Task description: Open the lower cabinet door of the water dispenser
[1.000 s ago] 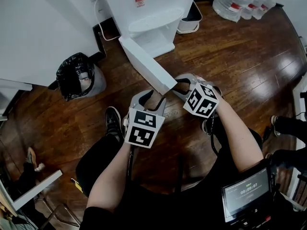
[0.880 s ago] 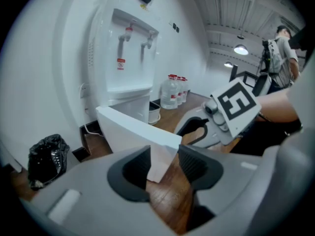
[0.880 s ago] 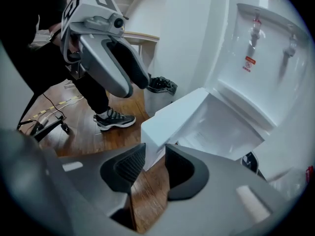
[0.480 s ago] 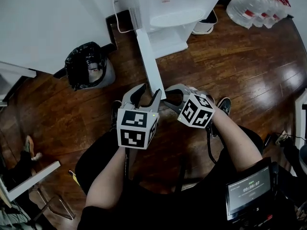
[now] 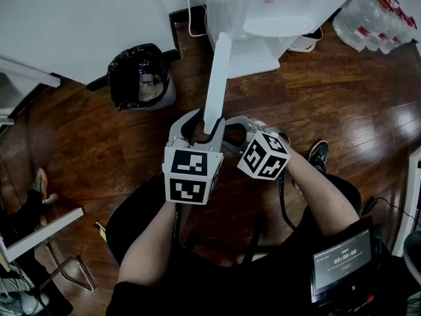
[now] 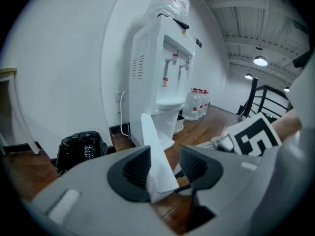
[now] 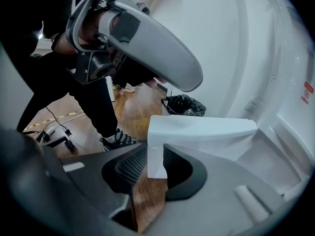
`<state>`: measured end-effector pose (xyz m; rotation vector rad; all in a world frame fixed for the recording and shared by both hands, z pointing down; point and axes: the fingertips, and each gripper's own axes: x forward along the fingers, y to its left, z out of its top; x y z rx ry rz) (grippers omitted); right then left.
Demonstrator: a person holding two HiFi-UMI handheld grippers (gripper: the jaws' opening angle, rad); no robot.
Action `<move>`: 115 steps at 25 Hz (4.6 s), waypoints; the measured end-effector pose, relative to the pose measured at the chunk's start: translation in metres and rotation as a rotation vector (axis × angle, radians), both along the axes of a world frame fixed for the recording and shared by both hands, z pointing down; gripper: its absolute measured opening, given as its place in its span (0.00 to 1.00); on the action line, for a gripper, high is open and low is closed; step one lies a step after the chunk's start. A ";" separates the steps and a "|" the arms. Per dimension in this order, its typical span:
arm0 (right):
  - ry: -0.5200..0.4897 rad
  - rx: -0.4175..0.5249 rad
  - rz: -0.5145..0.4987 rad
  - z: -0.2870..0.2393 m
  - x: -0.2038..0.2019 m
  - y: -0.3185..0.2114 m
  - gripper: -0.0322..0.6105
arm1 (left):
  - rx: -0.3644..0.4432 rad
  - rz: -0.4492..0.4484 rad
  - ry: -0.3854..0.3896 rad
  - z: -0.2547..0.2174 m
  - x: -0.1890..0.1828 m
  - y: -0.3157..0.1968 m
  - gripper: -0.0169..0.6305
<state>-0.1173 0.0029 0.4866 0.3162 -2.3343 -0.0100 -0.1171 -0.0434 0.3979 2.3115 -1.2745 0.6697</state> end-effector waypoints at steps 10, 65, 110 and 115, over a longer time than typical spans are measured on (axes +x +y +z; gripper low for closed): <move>-0.068 0.032 0.128 -0.002 -0.047 -0.017 0.21 | 0.055 -0.135 0.005 -0.010 -0.055 -0.012 0.33; -0.115 0.079 0.189 -0.006 -0.095 -0.056 0.16 | 0.053 -0.151 0.006 -0.009 -0.084 -0.012 0.33; -0.684 0.306 0.877 -0.199 0.217 -0.089 0.06 | 0.433 0.093 0.073 -0.083 0.158 -0.056 0.24; -0.690 0.300 0.873 -0.202 0.213 -0.090 0.06 | 0.454 0.112 0.107 -0.091 0.157 -0.050 0.24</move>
